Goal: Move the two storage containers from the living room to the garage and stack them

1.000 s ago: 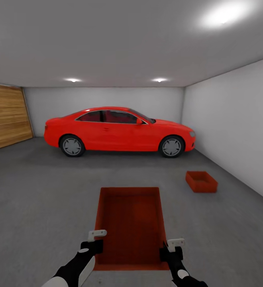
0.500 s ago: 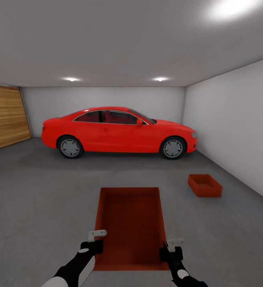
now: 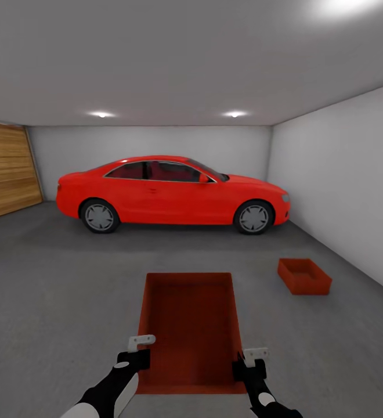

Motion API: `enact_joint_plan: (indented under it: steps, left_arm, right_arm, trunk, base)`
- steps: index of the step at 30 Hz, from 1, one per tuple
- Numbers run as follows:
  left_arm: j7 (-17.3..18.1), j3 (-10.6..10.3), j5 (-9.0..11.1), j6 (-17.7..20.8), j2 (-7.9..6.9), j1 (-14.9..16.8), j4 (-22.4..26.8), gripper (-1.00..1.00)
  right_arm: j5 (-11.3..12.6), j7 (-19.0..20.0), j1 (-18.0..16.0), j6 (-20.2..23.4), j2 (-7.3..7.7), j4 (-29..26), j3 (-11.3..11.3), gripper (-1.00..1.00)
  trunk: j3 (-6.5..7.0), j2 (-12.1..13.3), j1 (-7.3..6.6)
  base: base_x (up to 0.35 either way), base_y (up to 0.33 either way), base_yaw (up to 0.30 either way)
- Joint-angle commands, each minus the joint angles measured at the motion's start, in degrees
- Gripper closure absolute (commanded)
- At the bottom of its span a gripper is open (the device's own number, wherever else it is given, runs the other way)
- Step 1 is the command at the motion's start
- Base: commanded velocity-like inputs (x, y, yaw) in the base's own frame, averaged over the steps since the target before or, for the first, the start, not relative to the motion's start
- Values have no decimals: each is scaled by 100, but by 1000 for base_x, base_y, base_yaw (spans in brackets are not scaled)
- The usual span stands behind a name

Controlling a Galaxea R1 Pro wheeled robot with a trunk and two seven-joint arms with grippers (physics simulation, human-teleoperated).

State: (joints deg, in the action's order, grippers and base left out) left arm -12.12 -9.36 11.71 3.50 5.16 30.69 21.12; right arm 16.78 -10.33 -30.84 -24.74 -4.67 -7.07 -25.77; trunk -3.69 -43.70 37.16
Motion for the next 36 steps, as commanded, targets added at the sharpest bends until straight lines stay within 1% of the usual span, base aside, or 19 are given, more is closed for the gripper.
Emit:
enact_joint_plan:
  steps: [1, 36]
  left_arm:
    - [-89, -66, 69, 37, -55, -1, -11, 100]
    - [-89, -66, 59, 37, -58, -1, -11, 100]
  right_arm:
    - [63, -391, -10, -462, 19, -5, 72, 100]
    - [68, -391, -10, -462, 12, -5, 71, 100]
  trunk:
    - [-10, -8, 5]
    - [-10, -8, 5]
  base:
    - [321, 0, 0]
    - [321, 0, 0]
